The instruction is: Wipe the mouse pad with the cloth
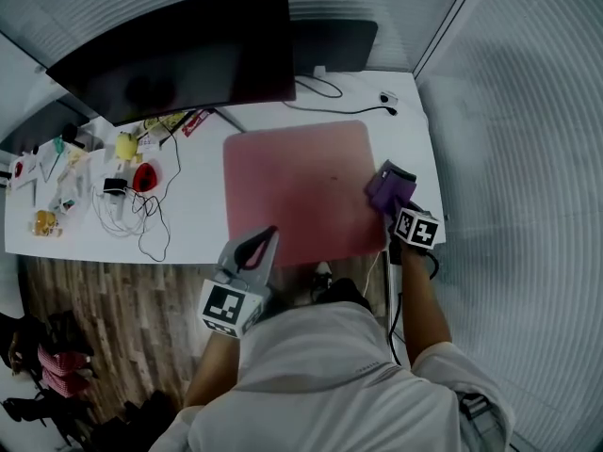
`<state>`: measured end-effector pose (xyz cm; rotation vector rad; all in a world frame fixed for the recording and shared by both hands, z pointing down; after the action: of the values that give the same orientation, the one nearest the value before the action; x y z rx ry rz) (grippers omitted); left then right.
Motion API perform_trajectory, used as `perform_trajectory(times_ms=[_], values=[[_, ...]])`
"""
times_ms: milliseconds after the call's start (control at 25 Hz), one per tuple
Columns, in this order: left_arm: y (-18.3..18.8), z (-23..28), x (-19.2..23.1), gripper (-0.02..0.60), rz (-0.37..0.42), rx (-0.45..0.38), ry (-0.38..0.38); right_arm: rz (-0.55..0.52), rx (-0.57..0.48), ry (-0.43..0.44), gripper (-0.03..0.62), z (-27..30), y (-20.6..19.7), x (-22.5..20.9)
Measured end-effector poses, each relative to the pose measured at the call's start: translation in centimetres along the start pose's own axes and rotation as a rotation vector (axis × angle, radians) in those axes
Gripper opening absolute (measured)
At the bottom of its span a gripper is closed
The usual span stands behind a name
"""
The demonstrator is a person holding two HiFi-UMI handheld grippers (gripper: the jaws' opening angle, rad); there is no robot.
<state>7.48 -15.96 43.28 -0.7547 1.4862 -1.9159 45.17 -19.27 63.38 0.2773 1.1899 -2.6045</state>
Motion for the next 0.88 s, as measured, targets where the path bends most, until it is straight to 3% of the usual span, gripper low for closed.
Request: perform_trajectory(times_ms=[120,280,440,600,760,880], values=[[0.0,-2.0,1.4,0.003,-0.004,-0.016,0.004,-0.002,-0.062,0.061,0.057,-2.3,0.2,3.8],[-0.4,-6.7,4.2,0.003,-0.013,-0.029,0.039,-0.028,-0.083,0.241,0.057,-4.1,0.5,13.2],[-1.6,-12.8,7.2,0.003,-0.019,-0.023,0.095,-0.064,-0.019,0.462,0.057,-4.1,-1.1,25.0],[-2.3,-18.8,10.4,0.003,-0.018,-0.032,0.160,-0.183,0.073,0.635,0.057,-2.8,-5.1,36.9],[-3.8,-24.4,12.5,0.003,-0.014,-0.026,0.227,-0.291,0.162,0.717,0.057,-0.7,-10.1,45.8],[-5.0,-27.0,13.5,0.003,-0.034,-0.024,0.262,-0.366,0.209,0.696,0.057,1.2,-12.6,49.0]])
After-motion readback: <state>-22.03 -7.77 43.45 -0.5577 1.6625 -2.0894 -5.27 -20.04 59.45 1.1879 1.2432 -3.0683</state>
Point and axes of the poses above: the fingertips, and each gripper's own axes: z forward along the fingers, x to its left, y out of its top, the point moved 8 cm from there along -z, backward along the fingers, and after that the axes turned 5 degrees about -x, right-handed, at the moved point
